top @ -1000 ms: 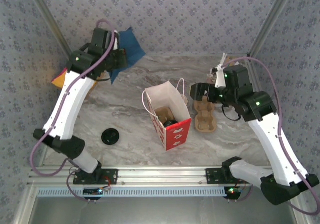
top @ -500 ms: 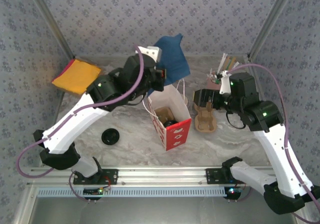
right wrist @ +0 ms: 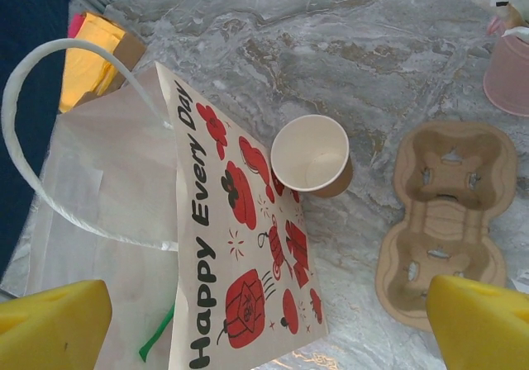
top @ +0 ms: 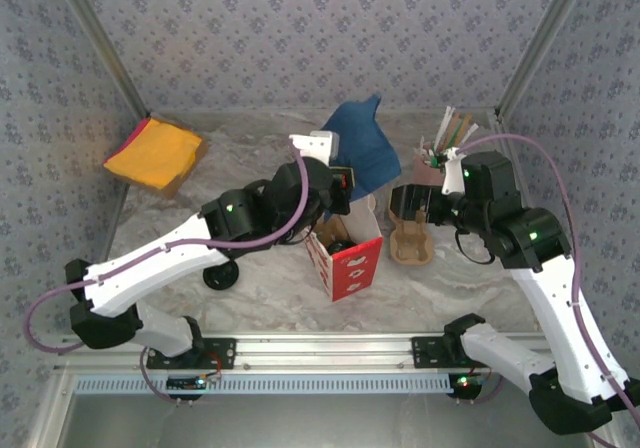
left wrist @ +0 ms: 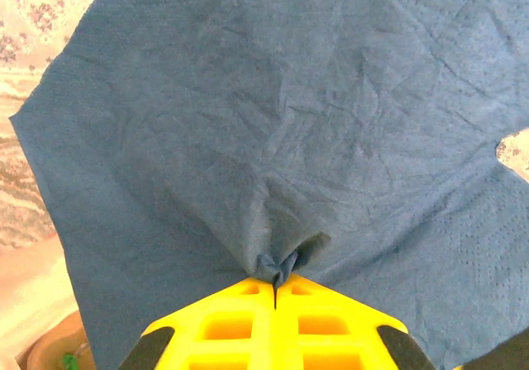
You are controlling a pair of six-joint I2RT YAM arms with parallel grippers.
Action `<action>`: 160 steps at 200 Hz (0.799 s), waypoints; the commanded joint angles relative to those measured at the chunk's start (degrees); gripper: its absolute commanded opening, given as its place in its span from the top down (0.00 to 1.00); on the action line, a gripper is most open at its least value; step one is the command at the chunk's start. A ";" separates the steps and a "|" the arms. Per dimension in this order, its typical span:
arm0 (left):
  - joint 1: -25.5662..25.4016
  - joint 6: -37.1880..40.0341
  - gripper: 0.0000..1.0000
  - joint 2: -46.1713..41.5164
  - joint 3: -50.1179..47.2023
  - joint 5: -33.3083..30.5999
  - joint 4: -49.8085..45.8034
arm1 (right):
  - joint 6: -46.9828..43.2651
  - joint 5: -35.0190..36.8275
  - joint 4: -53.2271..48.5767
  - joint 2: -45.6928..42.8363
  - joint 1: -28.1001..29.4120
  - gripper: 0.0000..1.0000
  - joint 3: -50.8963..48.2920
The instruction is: Pack the takeout coffee
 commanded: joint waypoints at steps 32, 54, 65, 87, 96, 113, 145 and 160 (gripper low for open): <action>-0.31 -7.22 1.00 -5.19 -10.09 -1.55 9.79 | 0.49 0.38 -0.91 -0.81 -0.26 0.00 -1.07; -0.39 -8.95 1.00 -5.56 -11.79 -2.03 8.91 | 0.55 0.29 -0.86 -0.81 -0.28 0.00 -1.20; -0.40 -10.21 1.00 -6.25 -12.86 -2.47 8.98 | 0.62 0.28 -0.82 -0.77 -0.31 0.00 -1.31; -0.42 -11.14 1.00 -7.44 -14.97 -2.19 10.77 | 0.73 0.20 -0.69 -0.80 -0.27 0.00 -1.60; -0.49 -11.25 0.97 -7.56 -15.03 -2.01 10.39 | 0.81 0.14 -0.64 -0.81 -0.33 0.00 -1.61; -0.49 -11.87 0.88 -7.63 -15.12 -1.72 9.14 | 0.82 0.27 -0.64 -0.76 -0.27 0.00 -1.66; -0.42 -11.96 0.54 -7.88 -14.70 -1.68 7.81 | 0.77 0.38 -0.85 -0.85 -0.28 0.00 -1.72; -0.45 -11.93 0.49 -8.09 -14.47 -1.97 7.35 | 0.81 0.64 -1.03 -0.83 -0.26 0.00 -1.72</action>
